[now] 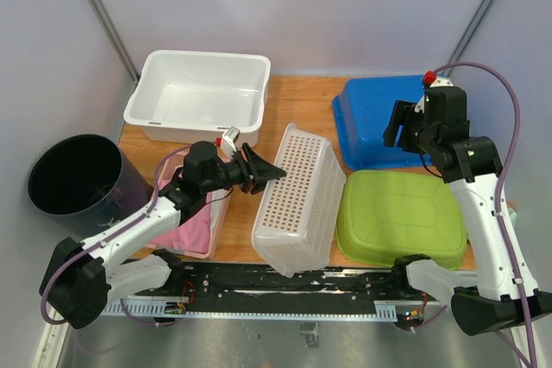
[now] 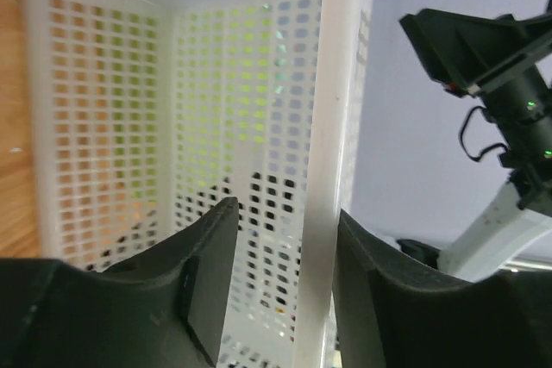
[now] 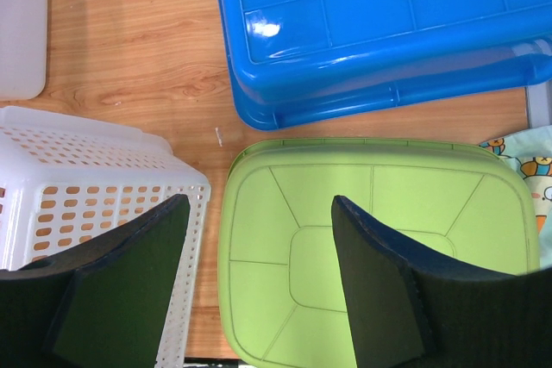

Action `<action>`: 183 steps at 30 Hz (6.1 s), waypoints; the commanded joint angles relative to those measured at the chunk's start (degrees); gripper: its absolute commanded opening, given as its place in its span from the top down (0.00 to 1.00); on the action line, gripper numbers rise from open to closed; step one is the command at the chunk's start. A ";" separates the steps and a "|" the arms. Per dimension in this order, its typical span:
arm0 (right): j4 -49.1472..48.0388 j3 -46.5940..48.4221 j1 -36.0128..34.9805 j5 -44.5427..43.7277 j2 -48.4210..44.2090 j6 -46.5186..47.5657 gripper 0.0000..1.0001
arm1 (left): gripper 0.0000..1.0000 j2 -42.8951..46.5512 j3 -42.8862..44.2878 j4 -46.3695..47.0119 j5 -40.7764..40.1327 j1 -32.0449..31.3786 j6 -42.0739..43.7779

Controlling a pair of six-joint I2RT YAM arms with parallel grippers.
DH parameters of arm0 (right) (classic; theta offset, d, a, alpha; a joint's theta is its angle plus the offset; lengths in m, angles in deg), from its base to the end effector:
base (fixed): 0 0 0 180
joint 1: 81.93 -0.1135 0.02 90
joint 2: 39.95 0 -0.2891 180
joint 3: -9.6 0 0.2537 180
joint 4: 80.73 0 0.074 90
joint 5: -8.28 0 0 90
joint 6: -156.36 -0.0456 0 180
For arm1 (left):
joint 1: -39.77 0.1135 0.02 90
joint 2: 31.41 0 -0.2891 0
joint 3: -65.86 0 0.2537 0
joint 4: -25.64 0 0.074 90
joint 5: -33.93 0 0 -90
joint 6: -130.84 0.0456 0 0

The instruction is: Turn the large container upside down

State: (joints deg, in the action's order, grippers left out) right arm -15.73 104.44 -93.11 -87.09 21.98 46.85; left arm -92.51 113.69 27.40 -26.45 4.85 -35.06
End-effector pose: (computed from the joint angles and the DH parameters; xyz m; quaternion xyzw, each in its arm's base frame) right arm 0.1952 0.0342 0.4430 0.0861 0.8701 0.0884 0.4772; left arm 0.1827 -0.1550 0.2857 -0.1106 0.7580 -0.6159 0.1842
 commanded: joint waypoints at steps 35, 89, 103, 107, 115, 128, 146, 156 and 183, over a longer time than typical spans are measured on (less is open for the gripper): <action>-5.05 -4.93 0.84 6.64 4.85 -3.28 0.30 | 0.01 -35.14 63.51 -57.46 -53.89 3.10 60.09; -1.26 -7.77 0.87 5.24 -0.08 -2.55 0.32 | 1.00 -49.72 92.76 -10.48 6.53 9.12 1.11; -1.48 -8.00 0.89 6.24 -0.38 -3.07 0.32 | 1.00 -43.35 57.80 30.38 11.06 18.71 -30.83; -1.48 -8.21 0.89 6.41 -0.64 -3.47 0.32 | 1.00 -43.97 52.61 32.31 13.25 23.02 -33.34; -1.56 -8.43 0.85 6.42 -0.85 -3.78 0.32 | 0.96 -45.81 45.62 32.90 20.33 31.13 -31.56; -2.29 -8.63 0.83 7.26 0.24 -4.29 0.32 | 0.26 -44.13 43.11 21.42 26.79 40.77 -17.13; -3.67 -10.83 0.85 9.23 0.08 -4.58 0.32 | 0.01 -63.83 87.57 -56.72 4.16 41.97 38.55; -3.67 -10.51 0.90 9.34 0.14 -4.44 0.32 | 0.01 -63.22 91.26 -63.71 -14.33 41.88 46.10; -12.68 3.15 -40.96 -0.46 23.54 -5.18 0.35 | 0.01 -14.92 66.28 -80.05 -55.43 33.20 55.79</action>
State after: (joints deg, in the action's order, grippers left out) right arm -28.21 100.86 -124.78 -80.03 37.98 42.00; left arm -107.87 184.47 -48.70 -79.27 35.67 21.51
